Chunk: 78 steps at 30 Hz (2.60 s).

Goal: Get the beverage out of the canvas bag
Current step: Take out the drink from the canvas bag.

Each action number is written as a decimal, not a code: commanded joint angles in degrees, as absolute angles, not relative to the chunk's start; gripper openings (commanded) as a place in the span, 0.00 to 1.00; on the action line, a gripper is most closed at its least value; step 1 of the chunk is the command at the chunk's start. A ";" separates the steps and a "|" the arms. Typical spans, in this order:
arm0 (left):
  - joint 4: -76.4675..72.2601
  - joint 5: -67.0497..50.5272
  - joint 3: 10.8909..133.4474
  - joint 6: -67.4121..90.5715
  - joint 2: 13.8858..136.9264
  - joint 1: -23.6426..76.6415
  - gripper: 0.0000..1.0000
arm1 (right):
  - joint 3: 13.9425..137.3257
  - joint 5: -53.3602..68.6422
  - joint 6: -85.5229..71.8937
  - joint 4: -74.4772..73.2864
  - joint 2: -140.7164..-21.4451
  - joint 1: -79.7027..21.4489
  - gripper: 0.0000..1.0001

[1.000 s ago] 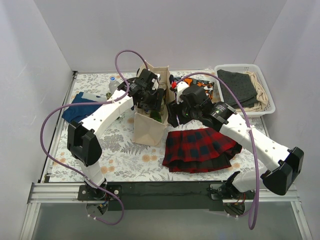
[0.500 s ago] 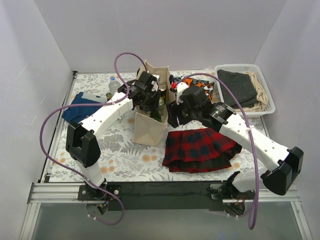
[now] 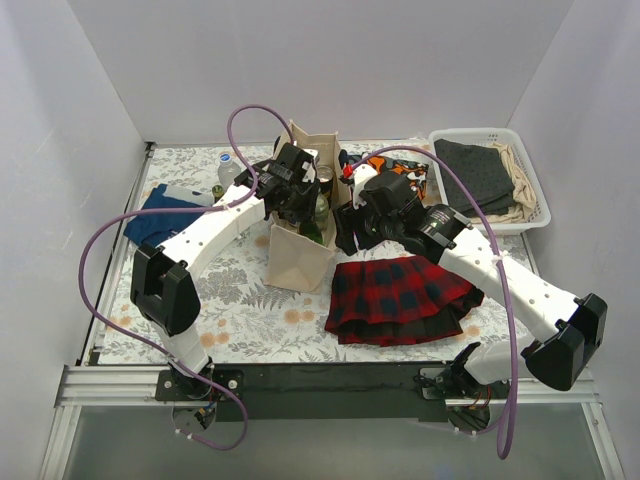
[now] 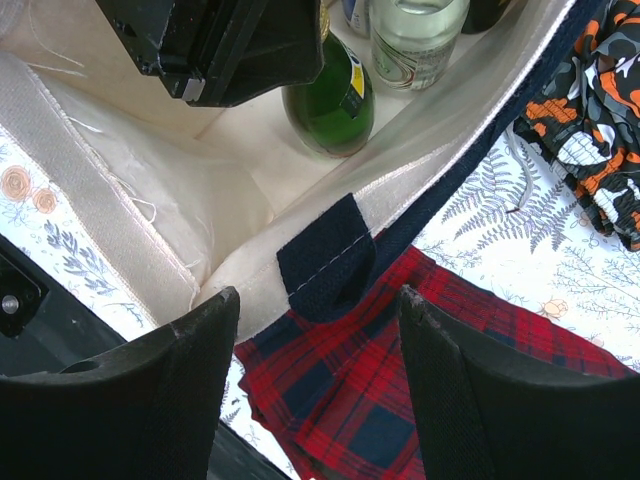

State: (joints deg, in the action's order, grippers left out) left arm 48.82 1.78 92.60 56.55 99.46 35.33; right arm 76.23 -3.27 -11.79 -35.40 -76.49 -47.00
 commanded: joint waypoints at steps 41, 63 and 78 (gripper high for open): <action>58.01 -0.70 114.87 53.61 97.91 35.77 0.00 | 77.08 -4.13 -10.99 -34.98 -76.29 -47.20 0.70; 59.68 4.48 126.30 55.72 94.13 35.77 0.00 | 76.64 -5.10 -11.42 -34.98 -74.80 -47.29 0.70; 54.77 12.56 127.00 54.41 88.25 35.77 0.00 | 76.64 -4.83 -11.60 -34.98 -74.88 -47.28 0.70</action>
